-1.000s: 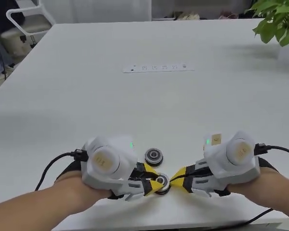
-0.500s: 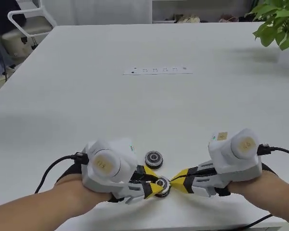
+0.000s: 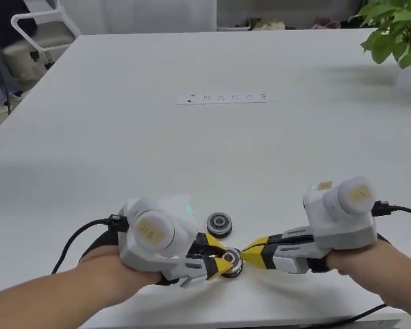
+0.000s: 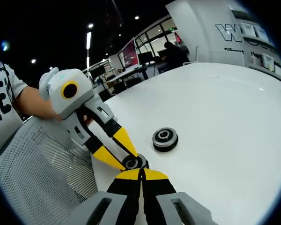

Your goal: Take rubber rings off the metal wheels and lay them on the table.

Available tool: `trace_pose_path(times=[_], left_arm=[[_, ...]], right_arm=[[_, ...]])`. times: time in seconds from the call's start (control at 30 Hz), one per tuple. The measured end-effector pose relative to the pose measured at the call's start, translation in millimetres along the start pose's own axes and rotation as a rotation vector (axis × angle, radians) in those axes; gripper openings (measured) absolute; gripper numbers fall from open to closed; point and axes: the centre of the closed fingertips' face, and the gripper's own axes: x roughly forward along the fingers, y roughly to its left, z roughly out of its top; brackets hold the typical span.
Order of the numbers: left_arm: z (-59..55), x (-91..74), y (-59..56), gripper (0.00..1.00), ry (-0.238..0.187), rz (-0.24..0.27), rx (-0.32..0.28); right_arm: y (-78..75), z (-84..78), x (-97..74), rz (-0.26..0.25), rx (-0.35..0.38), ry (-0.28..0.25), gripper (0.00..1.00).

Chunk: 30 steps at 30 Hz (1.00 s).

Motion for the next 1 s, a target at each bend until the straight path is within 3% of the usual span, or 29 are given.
trace_pose_path(times=[1.0], left_arm=[[-0.2, -0.5, 0.2, 0.07, 0.005, -0.004, -0.005]], right_arm=[[12.3, 4.3, 5.1, 0.039, -0.014, -0.002, 0.0]])
